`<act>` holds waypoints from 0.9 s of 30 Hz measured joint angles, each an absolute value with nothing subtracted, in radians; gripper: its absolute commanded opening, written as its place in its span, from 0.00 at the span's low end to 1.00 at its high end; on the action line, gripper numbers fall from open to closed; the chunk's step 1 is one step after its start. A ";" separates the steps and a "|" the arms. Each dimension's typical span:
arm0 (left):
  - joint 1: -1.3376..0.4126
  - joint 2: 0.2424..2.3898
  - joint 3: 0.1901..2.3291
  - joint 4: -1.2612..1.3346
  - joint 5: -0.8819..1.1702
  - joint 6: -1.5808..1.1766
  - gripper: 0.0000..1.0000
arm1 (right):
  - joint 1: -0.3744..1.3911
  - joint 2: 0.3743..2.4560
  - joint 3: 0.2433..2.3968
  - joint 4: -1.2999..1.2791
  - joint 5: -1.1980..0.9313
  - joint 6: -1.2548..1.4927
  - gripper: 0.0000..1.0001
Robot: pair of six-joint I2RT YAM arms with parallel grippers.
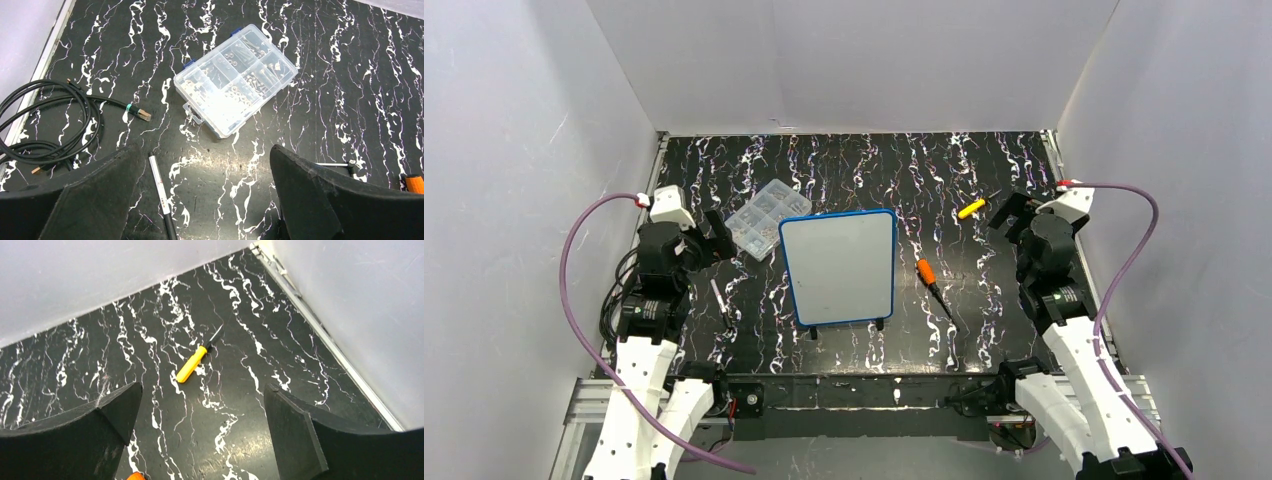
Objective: Write a sentence on the whiteboard
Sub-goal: Open the whiteboard marker at the center of the board.
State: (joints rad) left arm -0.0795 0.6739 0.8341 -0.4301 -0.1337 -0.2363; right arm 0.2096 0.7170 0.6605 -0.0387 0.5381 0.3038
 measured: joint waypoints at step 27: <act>0.139 1.045 0.771 -0.574 -0.036 -0.405 0.99 | 0.210 0.838 0.734 -0.169 0.273 0.287 1.00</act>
State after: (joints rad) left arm 0.1387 1.0454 0.7712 -0.5735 -0.0357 -0.4053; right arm 0.2096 0.8383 0.7338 -0.1692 0.2729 0.2871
